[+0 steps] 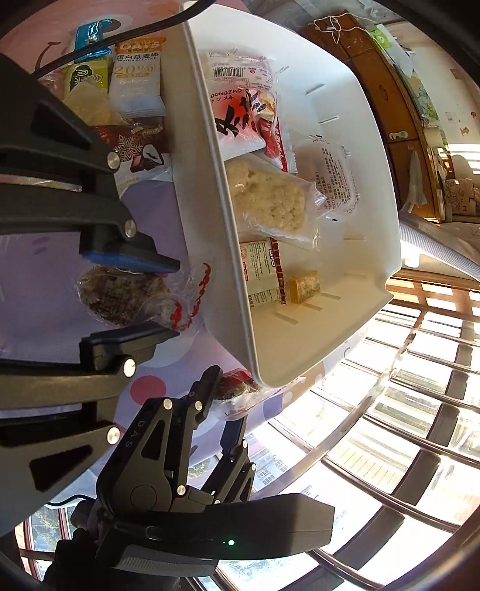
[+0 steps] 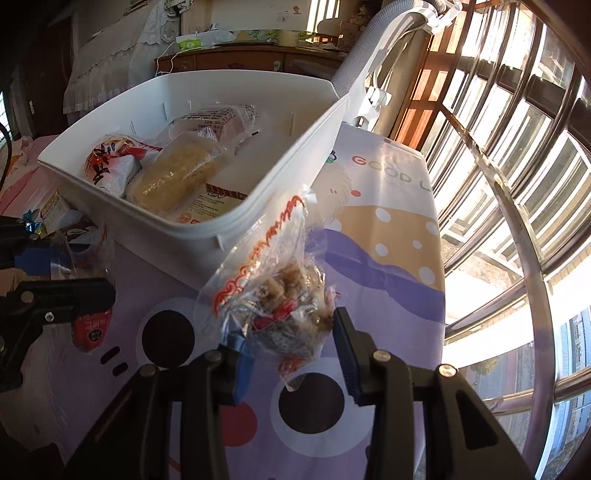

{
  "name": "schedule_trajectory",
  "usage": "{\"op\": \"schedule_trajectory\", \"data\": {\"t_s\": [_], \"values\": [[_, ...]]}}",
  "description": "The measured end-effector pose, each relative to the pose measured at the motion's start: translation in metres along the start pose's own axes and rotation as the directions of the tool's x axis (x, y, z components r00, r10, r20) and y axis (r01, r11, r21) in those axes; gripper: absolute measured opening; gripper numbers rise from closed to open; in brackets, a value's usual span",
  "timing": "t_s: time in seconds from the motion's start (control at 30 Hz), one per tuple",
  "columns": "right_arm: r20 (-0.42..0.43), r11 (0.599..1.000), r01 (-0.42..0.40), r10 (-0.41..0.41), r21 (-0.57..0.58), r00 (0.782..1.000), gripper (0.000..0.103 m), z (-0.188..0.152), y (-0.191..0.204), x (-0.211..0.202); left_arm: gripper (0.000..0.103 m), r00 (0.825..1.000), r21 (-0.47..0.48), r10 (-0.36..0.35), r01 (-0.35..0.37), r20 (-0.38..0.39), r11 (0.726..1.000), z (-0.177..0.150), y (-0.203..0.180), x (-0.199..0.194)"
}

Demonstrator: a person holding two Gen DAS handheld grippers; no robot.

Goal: Organize snacks
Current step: 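Lift both nut bags over the basket and open both grippers to release them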

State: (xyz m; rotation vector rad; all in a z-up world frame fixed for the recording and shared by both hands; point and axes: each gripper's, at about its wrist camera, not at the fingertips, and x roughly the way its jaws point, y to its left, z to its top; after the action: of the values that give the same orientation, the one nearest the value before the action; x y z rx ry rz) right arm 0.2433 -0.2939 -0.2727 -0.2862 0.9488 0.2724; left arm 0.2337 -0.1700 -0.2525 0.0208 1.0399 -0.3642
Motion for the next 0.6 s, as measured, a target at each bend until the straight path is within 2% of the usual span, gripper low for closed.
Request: {"op": "schedule_trajectory", "data": {"t_s": [0.37, 0.6], "values": [[0.047, 0.999, 0.011, -0.013, 0.03, 0.999, 0.04, -0.005, 0.0, -0.055, 0.026, 0.998, 0.047, -0.024, 0.021, 0.066, 0.999, -0.009, -0.026, -0.053], [0.086, 0.999, -0.006, 0.002, 0.044, 0.996, 0.04, 0.003, 0.007, -0.093, 0.026, 0.996, 0.069, -0.044, 0.039, 0.076, 0.997, -0.011, -0.036, -0.088]]}}
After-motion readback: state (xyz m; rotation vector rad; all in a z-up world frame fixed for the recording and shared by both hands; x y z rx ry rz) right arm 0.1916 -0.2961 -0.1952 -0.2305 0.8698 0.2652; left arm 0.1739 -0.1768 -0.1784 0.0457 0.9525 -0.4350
